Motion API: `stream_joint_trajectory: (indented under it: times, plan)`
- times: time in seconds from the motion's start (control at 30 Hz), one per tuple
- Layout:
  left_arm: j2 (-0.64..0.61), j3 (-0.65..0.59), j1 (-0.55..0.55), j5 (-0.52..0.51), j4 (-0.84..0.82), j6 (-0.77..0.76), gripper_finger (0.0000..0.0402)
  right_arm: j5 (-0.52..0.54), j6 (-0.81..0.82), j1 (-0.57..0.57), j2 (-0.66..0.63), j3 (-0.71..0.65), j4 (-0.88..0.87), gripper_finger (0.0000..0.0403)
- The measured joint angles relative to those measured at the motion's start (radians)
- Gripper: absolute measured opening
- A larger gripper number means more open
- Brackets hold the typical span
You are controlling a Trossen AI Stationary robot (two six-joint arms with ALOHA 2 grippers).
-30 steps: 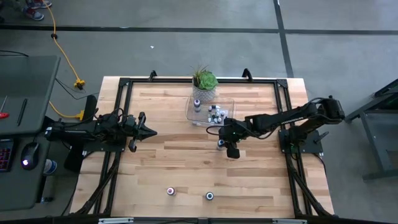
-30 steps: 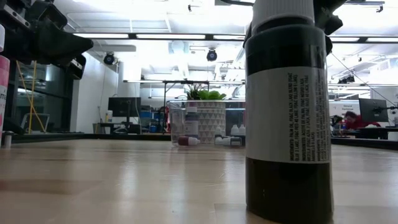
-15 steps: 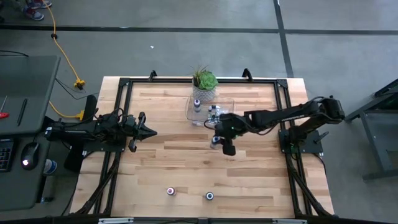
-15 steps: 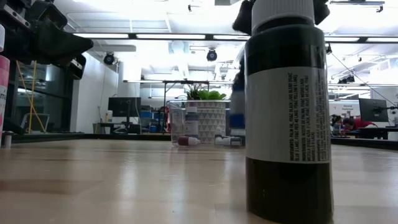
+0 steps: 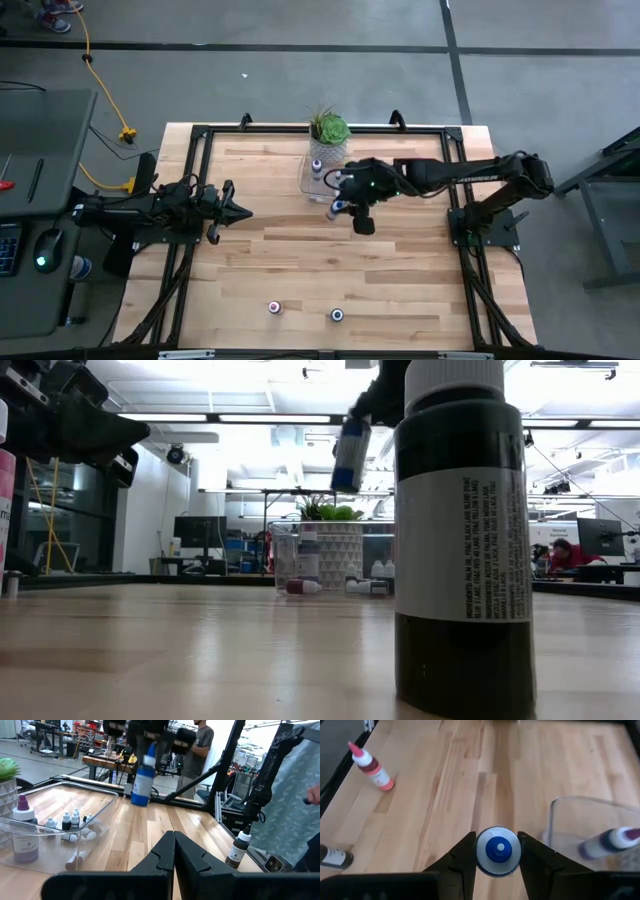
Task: Pick & Place food coloring
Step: Put the large blue food coloring bottle into the bin
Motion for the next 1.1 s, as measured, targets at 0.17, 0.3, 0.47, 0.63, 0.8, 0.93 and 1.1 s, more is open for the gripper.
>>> stream_joint_trajectory:
  times: [0.17,0.3,0.47,0.63,0.8,0.93,1.1]
  plan:
    - [0.000,0.000,0.000,0.000,0.000,0.000,0.0000,0.002,-0.034,-0.031,0.000,0.078,-0.062,0.0113]
    - [0.000,0.000,0.000,0.000,0.000,0.000,0.0000,0.018,-0.046,-0.071,0.000,0.110,-0.086,0.0113]
    - [0.000,0.000,0.000,0.000,0.000,0.000,0.0000,0.021,-0.046,-0.143,0.000,0.115,-0.093,0.0113]
    - [0.000,0.000,0.000,0.000,0.000,0.000,0.0000,0.046,-0.067,-0.207,0.000,0.115,-0.095,0.0113]
    - [0.000,0.000,0.000,0.000,0.000,0.000,0.0000,0.046,-0.073,-0.253,0.003,0.115,-0.143,0.0113]
    - [0.000,0.000,0.000,0.000,0.000,0.000,0.0000,0.054,-0.067,-0.276,0.019,0.115,-0.179,0.0113]
    - [0.000,0.000,0.000,0.000,0.000,0.000,0.0000,0.053,-0.023,-0.285,0.065,0.115,-0.180,0.0113]
